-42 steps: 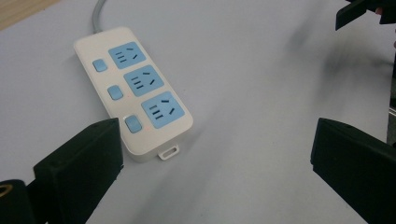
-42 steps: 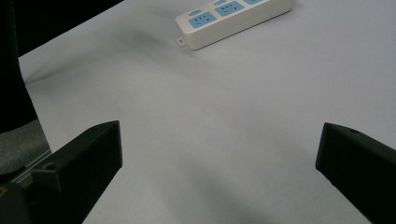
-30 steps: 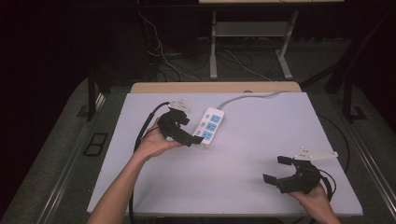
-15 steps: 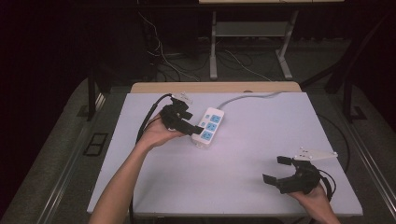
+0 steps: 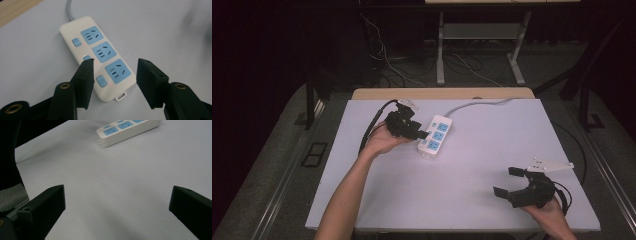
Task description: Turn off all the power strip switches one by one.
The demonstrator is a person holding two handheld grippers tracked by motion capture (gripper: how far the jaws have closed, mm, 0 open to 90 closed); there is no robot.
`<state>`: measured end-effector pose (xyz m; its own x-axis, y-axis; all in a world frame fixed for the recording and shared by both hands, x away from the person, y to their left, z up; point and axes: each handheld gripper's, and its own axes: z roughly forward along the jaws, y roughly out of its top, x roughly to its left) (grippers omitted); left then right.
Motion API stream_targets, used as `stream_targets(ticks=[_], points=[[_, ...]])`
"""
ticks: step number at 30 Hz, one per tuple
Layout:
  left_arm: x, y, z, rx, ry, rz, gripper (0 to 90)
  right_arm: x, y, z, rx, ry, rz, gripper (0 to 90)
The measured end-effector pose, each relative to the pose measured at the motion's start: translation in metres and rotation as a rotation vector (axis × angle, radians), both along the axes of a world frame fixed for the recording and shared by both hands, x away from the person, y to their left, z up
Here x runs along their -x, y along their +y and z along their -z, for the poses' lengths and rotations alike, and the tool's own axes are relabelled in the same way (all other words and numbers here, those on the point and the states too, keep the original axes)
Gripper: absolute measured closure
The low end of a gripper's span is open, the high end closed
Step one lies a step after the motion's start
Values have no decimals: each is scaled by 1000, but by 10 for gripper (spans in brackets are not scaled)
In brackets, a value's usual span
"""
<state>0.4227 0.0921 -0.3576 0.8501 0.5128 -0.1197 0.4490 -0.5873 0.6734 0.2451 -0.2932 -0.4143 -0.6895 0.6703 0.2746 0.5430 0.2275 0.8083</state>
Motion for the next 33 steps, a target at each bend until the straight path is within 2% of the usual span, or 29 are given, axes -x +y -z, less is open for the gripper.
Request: stream_targets(ticks=[2,3,4,5,6,17,33], points=[[-2,-1,2,-4,3,2,518,0,0,0,1,0,0,3],[-2,-2,4,-5,4,5,570,0,0,0,3,-1,-1,3],[-3,-2,4,-9,5,9,570,0,0,0,3,-1,-1,3],[-3,-3,5,-12,6,12,626,0,0,0,2,-1,-1,3],[-4,-3,6,-12,11,16,626,0,0,0,2,-1,-1,3],[-11,-8,20,-48,55,29,880,0,1,0,6,2,-7,3],[-19,-17,41,-107,64,14,892,-1,0,1,13,3,-12,3]])
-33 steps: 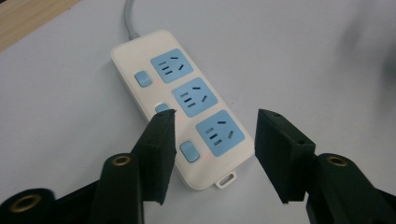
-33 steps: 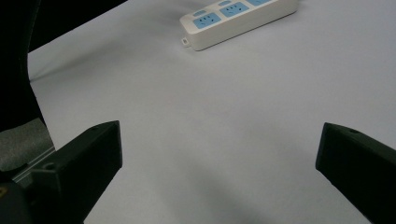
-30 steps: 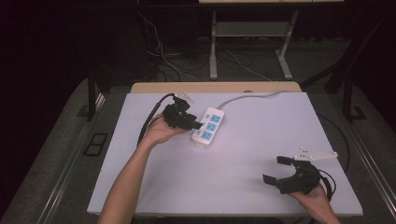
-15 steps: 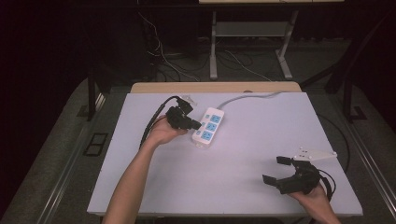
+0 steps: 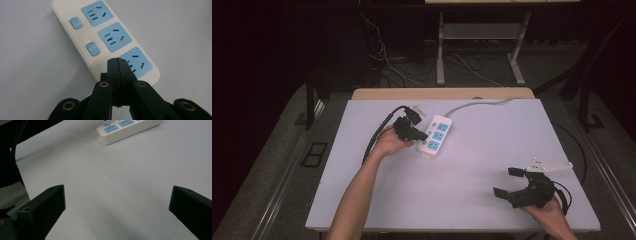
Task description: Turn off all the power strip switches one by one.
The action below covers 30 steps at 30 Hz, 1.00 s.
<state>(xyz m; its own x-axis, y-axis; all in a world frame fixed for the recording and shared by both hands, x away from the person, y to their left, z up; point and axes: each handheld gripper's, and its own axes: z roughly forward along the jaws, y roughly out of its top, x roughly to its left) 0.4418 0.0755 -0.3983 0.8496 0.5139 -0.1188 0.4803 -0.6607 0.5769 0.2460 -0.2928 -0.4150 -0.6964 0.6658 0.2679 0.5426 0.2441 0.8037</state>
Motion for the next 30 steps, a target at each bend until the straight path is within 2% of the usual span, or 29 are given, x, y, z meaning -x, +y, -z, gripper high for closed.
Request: stream_targets(ticks=[6,10,17,22,24,27,30], points=[[-1,-5,8,-16,14,9,892,0,0,0,4,1,-1,3],[-1,-5,8,-16,2,-1,891,1,1,0,5,4,-3,3],[-2,2,12,36,20,-16,896,1,2,1,13,6,-12,3],[-1,2,13,40,18,-24,900,1,2,0,15,4,-15,3],[0,1,13,23,-9,-30,900,1,2,0,15,4,-14,3],[0,5,15,54,7,-53,900,2,2,0,14,-1,-17,3],[2,5,16,63,-2,-59,899,2,2,0,18,2,-15,3]])
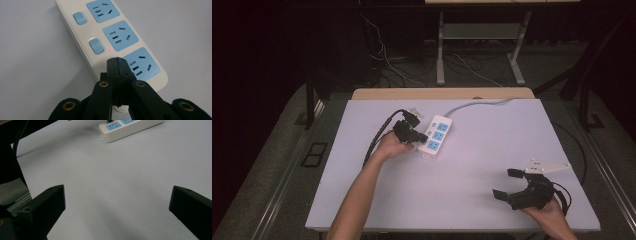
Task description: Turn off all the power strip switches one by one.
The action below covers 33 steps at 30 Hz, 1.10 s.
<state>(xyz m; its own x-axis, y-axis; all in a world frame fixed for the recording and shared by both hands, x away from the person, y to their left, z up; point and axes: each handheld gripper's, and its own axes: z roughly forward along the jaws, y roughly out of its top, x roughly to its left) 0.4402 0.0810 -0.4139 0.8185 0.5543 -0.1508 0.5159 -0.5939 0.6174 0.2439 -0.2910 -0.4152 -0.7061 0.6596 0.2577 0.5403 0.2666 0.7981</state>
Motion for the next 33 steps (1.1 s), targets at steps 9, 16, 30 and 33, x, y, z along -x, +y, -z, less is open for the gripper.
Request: stream_targets(ticks=[9,16,30,33], points=[[-1,0,-1,-2,9,-8,896,-1,-1,1,0,2,5,3],[-2,-3,-8,-46,-6,22,896,-2,-2,1,-3,2,7,3],[-9,-11,-35,-46,-32,49,896,-2,-5,0,-8,0,17,3],[-12,-10,-38,-44,-36,43,895,-2,-5,0,-9,0,18,3]])
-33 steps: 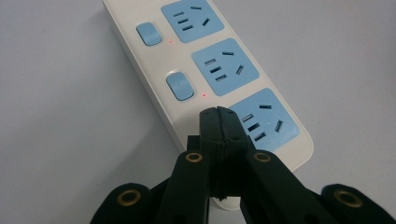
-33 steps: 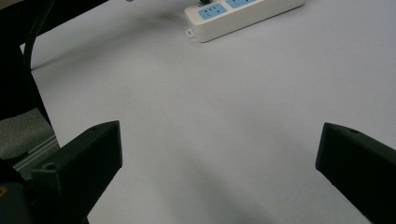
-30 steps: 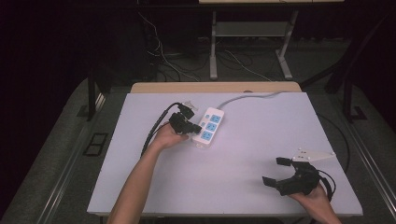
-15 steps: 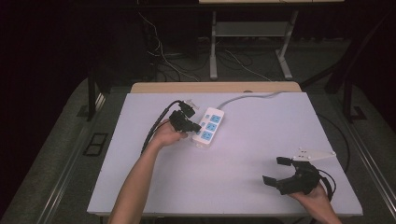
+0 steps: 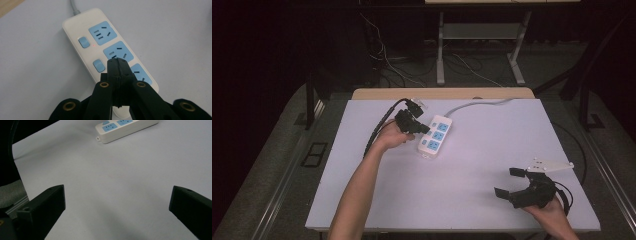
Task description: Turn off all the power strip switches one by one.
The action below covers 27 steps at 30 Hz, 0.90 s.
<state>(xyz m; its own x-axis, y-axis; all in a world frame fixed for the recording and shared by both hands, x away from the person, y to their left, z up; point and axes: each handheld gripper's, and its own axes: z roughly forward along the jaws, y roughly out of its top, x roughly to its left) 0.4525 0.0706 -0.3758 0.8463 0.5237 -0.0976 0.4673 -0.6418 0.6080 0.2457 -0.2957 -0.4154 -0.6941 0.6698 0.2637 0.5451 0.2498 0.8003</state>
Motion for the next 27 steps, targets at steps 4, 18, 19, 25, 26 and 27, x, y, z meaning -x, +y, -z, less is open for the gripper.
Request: stream_targets(ticks=[4,18,19,25,26,27], points=[[-4,-1,-2,-8,-2,1,896,0,0,0,4,0,-1,3],[-17,-9,10,-21,25,-5,895,0,0,0,3,-1,-1,3],[-17,-9,11,-27,25,-2,895,0,0,0,3,-1,-1,3],[-20,-10,16,-37,22,-9,895,0,0,0,7,0,-3,3],[-20,-10,17,-41,20,-5,895,0,1,0,7,0,-3,3],[-20,-10,18,-40,21,-4,895,0,1,0,7,0,-3,3]])
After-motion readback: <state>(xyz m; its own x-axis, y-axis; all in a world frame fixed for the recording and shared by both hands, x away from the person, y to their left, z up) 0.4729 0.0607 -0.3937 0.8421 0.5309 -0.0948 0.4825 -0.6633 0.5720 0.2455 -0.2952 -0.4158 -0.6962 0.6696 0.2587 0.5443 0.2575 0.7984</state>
